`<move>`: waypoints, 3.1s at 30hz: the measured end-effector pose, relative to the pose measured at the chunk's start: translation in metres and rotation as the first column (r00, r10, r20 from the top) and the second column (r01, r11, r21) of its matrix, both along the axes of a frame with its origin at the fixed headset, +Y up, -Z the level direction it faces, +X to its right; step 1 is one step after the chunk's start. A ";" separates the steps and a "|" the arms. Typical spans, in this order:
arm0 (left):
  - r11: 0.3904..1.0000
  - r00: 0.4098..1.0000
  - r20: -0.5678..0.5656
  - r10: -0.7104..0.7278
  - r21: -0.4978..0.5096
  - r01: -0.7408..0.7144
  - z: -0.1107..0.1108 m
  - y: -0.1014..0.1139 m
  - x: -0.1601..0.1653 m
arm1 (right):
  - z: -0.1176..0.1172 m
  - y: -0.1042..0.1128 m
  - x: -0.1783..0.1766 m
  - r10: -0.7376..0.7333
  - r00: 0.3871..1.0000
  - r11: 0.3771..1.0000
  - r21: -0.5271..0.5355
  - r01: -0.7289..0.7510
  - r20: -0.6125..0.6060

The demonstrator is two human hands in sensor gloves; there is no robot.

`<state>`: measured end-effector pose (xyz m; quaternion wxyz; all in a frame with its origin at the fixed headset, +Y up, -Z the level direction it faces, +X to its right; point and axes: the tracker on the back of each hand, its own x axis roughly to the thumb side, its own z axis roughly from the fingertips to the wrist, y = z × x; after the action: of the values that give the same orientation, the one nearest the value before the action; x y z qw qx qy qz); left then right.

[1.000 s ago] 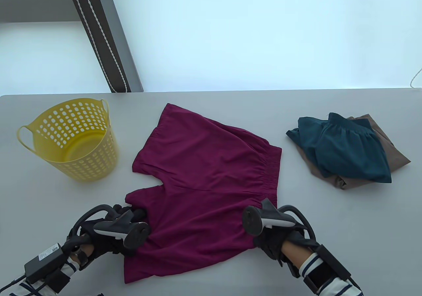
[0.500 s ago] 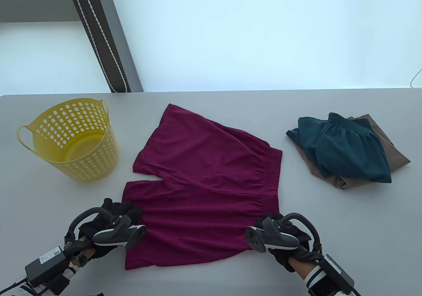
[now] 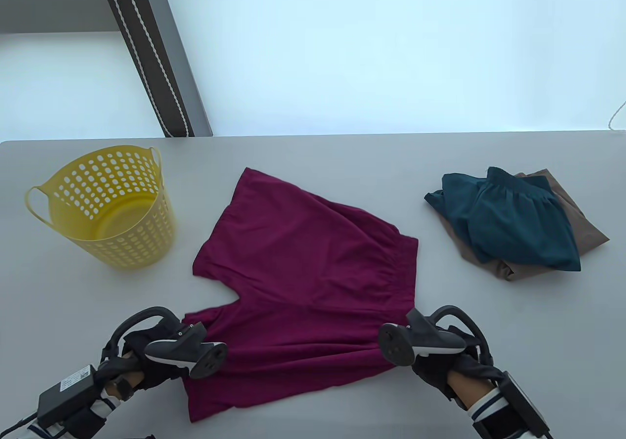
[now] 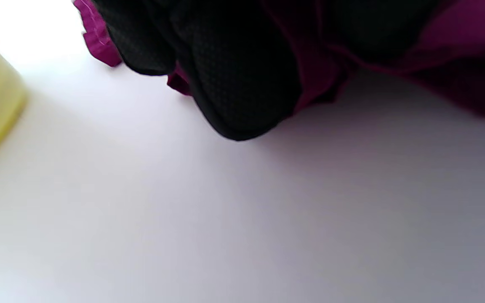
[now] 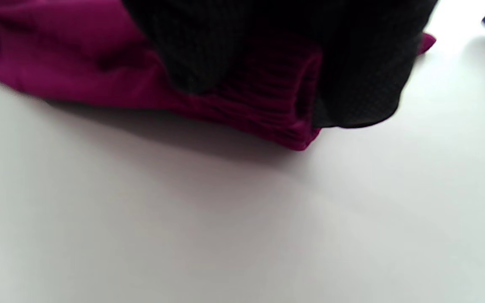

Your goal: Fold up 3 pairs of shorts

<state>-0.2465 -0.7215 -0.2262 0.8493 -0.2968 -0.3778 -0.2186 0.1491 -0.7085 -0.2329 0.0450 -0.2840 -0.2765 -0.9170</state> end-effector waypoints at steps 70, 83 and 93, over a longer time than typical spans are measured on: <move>0.907 0.994 -0.095 0.061 0.421 -0.015 0.023 0.013 -0.007 | -0.052 0.028 0.087 -0.507 0.502 0.785 0.616 -0.068 0.701; 0.906 0.994 -0.100 0.046 0.423 0.001 0.024 0.015 -0.012 | -0.019 0.051 -0.145 -0.295 0.955 0.757 0.621 0.206 0.043; 0.909 0.992 -0.124 0.025 0.417 0.029 0.021 0.015 -0.017 | 0.010 -0.063 -0.190 -0.091 0.981 0.994 -0.076 0.079 -0.173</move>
<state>-0.2630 -0.7068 -0.2056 0.9152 -0.1219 -0.2675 -0.2758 -0.0407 -0.7712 -0.2228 0.0201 -0.3769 -0.2906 -0.8793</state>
